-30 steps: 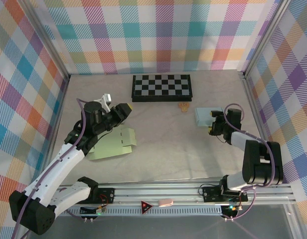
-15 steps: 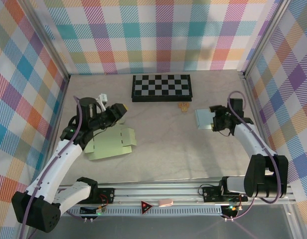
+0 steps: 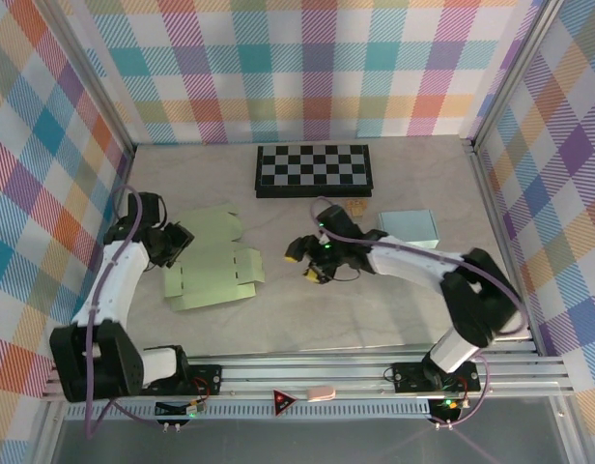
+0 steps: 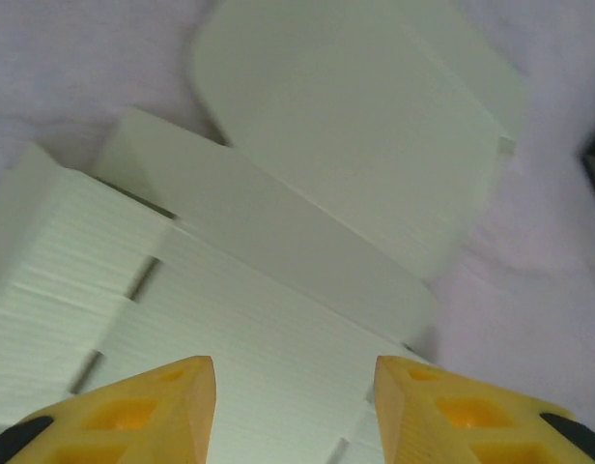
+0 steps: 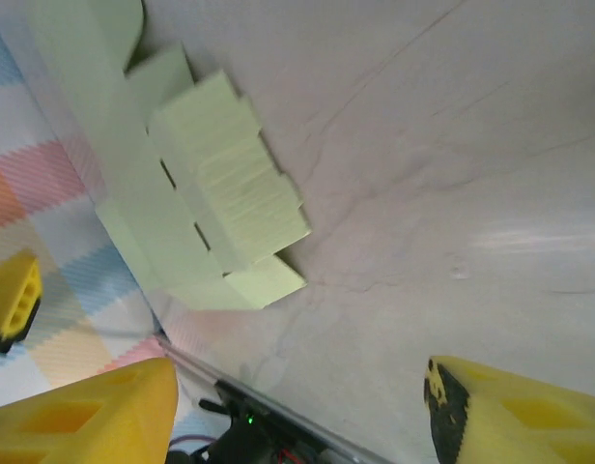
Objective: Fold the paper box
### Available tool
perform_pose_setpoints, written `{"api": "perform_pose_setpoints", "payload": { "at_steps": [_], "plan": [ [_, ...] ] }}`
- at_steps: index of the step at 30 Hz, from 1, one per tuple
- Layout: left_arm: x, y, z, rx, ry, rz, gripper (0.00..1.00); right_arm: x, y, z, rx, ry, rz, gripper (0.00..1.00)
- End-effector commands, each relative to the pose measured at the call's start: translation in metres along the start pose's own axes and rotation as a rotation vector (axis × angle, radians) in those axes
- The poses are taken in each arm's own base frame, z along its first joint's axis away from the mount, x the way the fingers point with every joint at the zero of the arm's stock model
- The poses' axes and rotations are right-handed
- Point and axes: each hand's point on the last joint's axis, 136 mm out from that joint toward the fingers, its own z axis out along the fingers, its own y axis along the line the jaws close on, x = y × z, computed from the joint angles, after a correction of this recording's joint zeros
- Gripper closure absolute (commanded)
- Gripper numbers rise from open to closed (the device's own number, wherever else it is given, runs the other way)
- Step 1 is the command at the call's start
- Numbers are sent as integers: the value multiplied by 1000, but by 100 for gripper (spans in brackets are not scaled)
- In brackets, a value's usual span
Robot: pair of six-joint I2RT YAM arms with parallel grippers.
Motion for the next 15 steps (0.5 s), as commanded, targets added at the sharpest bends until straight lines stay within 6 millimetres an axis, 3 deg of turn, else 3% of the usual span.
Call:
{"api": "perform_pose_setpoints", "payload": {
  "at_steps": [1,4,7,12,15],
  "plan": [
    [-13,29,23,-68,33,-49,54,22,31,17,-101,111,-2,33],
    [-27,38,31,-95,20,-34,54,24,22,28,-96,131,41,34],
    [-25,32,44,-58,57,-6,54,24,15,29,-85,127,50,33],
    [10,38,74,-2,196,-69,56,21,7,25,-68,118,70,32],
    [33,27,85,60,263,-95,57,14,0,17,-61,91,88,32]
  ]
}}
